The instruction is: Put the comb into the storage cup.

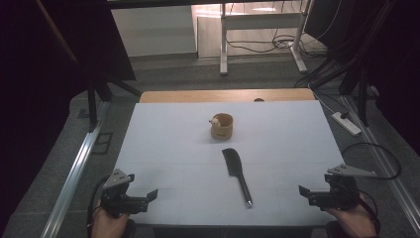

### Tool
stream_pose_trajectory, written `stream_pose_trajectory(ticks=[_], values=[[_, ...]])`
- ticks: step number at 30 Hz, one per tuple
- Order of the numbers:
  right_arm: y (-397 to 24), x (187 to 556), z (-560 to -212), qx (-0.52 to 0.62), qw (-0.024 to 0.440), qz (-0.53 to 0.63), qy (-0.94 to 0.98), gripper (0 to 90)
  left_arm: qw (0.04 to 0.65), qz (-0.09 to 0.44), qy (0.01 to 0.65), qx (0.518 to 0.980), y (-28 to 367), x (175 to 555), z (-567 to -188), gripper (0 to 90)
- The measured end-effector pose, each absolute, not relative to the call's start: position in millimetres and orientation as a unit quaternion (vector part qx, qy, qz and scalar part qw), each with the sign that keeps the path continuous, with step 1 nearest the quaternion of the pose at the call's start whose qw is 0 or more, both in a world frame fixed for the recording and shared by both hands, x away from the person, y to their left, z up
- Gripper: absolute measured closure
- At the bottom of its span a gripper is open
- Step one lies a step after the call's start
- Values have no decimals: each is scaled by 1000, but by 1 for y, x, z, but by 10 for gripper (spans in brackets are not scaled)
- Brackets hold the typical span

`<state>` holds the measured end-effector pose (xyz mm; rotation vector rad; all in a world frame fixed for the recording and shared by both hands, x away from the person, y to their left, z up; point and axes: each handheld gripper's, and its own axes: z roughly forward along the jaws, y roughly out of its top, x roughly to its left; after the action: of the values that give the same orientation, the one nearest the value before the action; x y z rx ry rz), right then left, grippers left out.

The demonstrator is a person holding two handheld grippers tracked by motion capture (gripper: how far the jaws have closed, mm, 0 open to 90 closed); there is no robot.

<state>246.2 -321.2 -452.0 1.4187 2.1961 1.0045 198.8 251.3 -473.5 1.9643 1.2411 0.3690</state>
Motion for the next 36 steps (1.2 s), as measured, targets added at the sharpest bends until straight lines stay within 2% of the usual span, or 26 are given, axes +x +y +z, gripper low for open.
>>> stream_pose_trajectory(ticks=[15,36], values=[[-317,246,-453,487,175,344,784,0,387,137,485,772,252,199,-474,0],[-311,251,-453,461,148,342,805,0,384,152,486,771,252,197,-473,0]])
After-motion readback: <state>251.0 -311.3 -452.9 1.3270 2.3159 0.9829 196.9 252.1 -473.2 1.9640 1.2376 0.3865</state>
